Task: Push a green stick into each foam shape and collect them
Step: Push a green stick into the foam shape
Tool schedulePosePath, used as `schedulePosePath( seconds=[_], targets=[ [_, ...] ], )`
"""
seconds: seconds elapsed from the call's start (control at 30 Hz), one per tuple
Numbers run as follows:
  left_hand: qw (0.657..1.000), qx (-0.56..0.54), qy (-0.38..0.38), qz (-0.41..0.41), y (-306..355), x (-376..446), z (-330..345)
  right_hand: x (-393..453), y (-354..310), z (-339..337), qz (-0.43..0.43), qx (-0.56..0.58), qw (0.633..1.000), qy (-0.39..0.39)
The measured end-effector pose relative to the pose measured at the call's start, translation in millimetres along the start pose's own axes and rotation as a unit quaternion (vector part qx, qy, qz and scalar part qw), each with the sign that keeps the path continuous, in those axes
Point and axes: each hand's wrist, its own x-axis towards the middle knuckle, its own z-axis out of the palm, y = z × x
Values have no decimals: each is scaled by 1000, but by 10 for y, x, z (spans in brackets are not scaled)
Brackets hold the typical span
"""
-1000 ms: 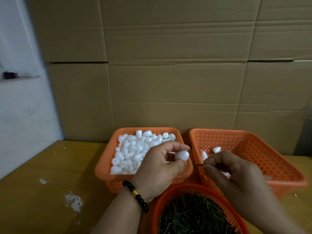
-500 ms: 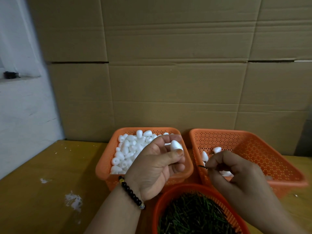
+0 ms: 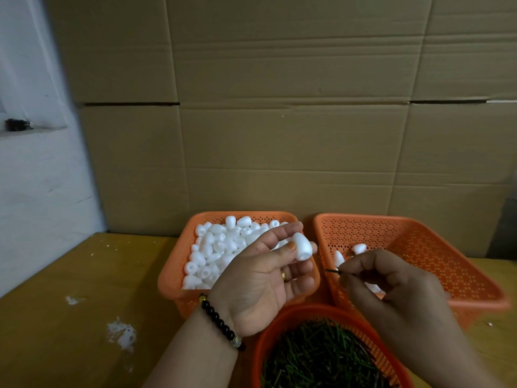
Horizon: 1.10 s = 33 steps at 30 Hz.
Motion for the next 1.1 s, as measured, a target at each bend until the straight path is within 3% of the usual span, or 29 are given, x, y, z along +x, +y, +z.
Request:
schedulePosePath(
  seconds=[0.23,0.43,0.77,1.1],
  targets=[
    [981,-181,3,-70,-19,41,46,0,21,22,-19,12,1000,22],
    [968,-234,5,-96,-28,44,77,-6,35,37,-33,28,998,41],
    [973,-215,34,-82,-165,37,218,-12,11,68,-63,5,992,112],
    [986,-161,42,-30,-246,52,224,-17,62,51,-66,-77,992,81]
  ],
)
